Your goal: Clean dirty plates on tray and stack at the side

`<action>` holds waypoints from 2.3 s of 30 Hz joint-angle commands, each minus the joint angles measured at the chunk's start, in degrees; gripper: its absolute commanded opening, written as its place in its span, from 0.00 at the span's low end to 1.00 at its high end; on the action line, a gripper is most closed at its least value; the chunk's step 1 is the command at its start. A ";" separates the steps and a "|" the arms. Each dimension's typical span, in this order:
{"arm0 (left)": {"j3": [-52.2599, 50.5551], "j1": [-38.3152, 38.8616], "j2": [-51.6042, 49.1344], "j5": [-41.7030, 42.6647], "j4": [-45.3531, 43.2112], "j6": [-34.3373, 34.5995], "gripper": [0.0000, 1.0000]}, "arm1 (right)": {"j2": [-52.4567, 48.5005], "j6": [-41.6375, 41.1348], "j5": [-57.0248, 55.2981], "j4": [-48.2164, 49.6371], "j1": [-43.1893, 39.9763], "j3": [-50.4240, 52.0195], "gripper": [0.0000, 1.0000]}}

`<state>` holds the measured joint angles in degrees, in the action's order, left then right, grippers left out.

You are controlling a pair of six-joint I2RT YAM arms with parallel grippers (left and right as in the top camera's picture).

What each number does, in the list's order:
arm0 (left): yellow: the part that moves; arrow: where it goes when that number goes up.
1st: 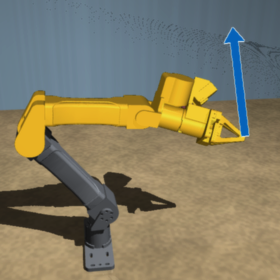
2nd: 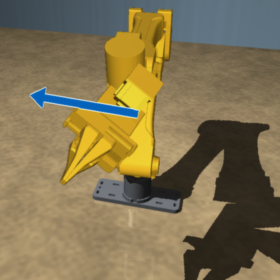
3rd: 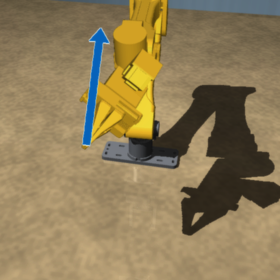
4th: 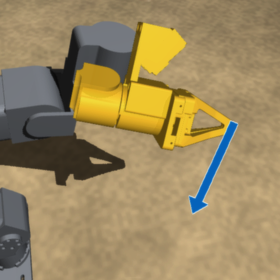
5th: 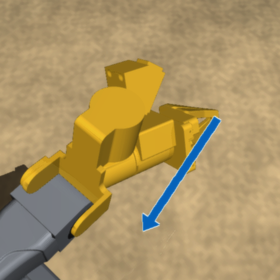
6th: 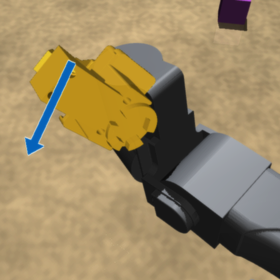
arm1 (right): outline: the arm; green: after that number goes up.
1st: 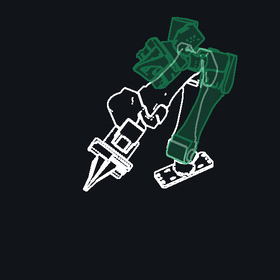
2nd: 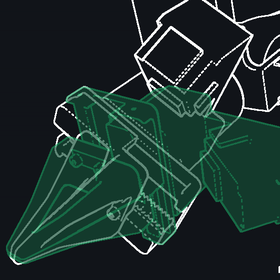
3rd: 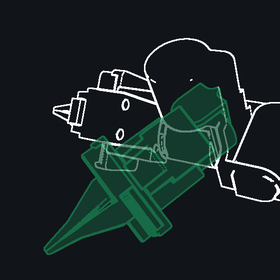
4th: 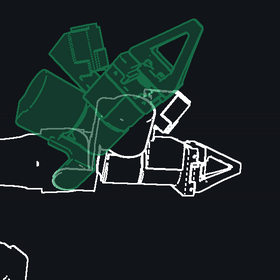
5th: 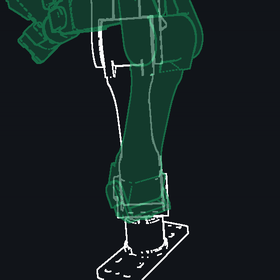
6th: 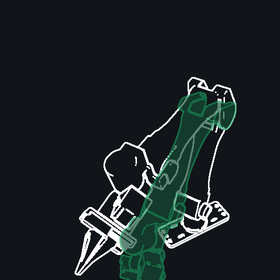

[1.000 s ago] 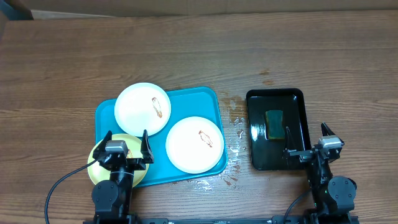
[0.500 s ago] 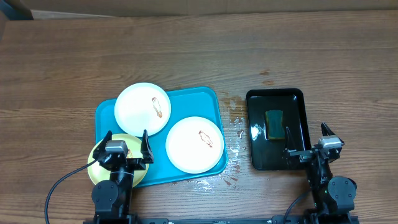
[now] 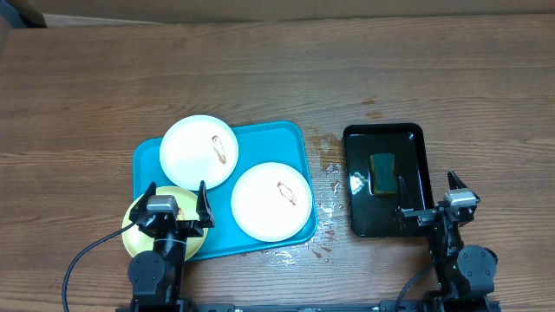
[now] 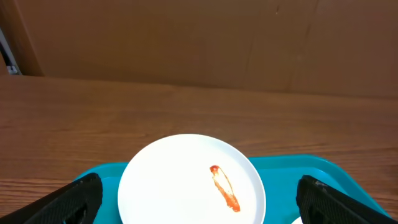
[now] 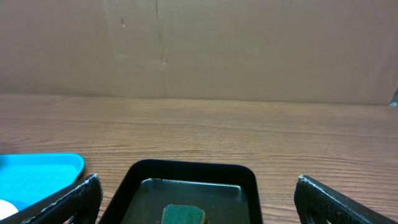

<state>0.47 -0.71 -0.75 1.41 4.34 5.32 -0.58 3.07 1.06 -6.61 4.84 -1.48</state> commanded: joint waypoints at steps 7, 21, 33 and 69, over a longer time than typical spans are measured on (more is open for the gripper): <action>-0.20 0.26 0.24 -0.35 0.11 -1.51 1.00 | 0.35 0.35 -0.31 0.31 -0.42 0.31 1.00; -0.20 0.26 0.22 -3.50 -0.17 -2.82 1.00 | 0.35 0.35 -0.31 0.31 -0.42 0.31 1.00; -0.17 0.37 -0.26 0.94 0.11 7.65 1.00 | 0.35 0.35 -0.31 0.31 -0.42 0.31 1.00; 70.90 0.37 -41.72 25.22 65.05 7.02 1.00 | 0.35 0.33 -0.31 0.31 -0.42 0.31 1.00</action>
<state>62.41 -0.71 -31.62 24.10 61.65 19.33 -0.58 3.07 1.06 -6.63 4.84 -1.48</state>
